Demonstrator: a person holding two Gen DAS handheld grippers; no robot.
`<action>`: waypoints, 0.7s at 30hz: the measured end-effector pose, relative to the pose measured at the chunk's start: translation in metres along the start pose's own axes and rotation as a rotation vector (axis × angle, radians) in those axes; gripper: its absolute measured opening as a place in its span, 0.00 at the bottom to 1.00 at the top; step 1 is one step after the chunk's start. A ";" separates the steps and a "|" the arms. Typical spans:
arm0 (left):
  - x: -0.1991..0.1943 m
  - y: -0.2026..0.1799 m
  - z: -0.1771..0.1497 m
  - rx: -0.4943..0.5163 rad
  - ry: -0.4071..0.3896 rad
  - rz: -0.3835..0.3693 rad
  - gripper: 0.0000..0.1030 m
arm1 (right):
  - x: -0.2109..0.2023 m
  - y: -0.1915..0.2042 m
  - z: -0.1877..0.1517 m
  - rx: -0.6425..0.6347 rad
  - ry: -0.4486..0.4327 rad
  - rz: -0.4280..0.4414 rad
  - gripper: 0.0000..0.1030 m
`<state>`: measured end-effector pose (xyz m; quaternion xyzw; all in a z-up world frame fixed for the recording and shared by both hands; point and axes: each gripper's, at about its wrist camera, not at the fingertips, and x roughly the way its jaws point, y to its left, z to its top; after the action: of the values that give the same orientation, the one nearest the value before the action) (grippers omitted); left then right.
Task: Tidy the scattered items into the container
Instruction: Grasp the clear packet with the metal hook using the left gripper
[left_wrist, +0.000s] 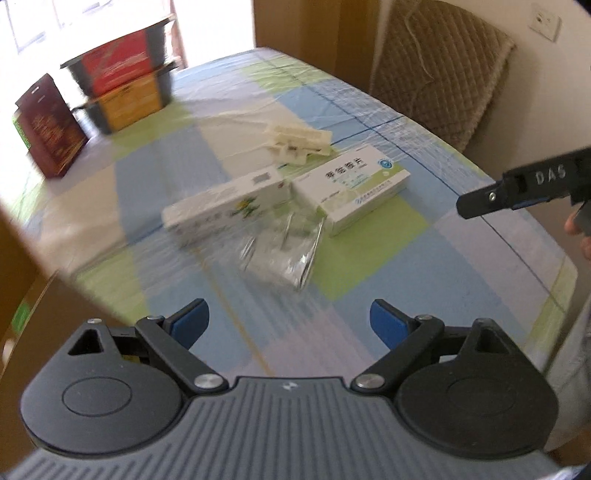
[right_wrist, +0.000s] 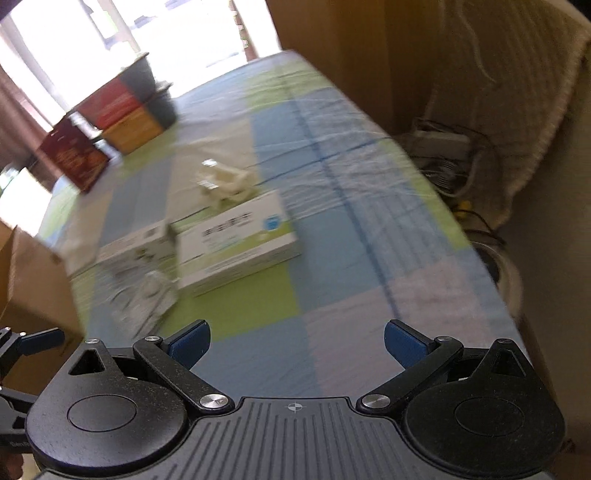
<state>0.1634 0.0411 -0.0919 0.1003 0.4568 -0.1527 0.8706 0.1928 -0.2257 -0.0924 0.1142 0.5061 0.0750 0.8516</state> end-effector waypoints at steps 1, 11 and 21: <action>0.006 0.000 0.003 0.015 -0.005 -0.004 0.89 | 0.002 -0.005 0.002 0.015 0.000 -0.013 1.00; 0.065 0.005 0.029 0.056 -0.023 -0.004 0.88 | 0.018 -0.013 0.018 0.054 0.017 -0.030 1.00; 0.064 0.016 0.006 0.042 0.004 0.021 0.58 | 0.039 0.011 0.031 -0.082 0.005 0.021 1.00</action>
<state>0.2079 0.0430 -0.1405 0.1234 0.4541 -0.1529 0.8690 0.2385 -0.2091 -0.1074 0.0845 0.5033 0.1050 0.8535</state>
